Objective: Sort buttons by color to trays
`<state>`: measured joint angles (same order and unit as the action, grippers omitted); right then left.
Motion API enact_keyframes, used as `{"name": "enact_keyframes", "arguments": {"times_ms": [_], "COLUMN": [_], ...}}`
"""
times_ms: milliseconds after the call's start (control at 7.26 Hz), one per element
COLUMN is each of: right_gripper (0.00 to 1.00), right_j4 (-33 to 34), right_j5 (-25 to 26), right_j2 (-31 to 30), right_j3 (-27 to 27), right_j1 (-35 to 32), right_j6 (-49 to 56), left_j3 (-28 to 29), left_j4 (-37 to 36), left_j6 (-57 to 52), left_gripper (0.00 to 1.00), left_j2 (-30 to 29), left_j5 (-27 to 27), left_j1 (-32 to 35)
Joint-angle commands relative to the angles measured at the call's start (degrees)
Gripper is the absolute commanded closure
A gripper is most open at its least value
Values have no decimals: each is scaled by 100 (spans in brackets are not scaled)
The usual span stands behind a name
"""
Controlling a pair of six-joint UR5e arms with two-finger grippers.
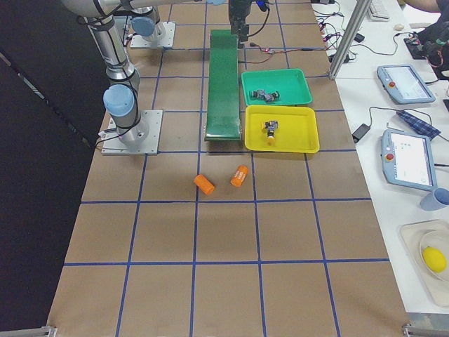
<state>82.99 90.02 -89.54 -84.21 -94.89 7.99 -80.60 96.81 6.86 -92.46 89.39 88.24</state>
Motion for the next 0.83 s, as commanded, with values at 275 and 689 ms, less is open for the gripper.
{"name": "enact_keyframes", "arguments": {"times_ms": [275,689], "right_gripper": [0,0], "right_j4": [76,94], "right_j5": [42,16], "right_j2": [-248,-230], "right_j3": [-114,-114], "right_j1": [5,14], "right_j6": [-640,-1564], "left_j3": [1,27], "left_j4": [-4,-4], "left_j6": [0,0], "left_gripper": [0,0], "left_j2": [0,0], "left_j5": [0,0], "left_j1": [-8,-8]}}
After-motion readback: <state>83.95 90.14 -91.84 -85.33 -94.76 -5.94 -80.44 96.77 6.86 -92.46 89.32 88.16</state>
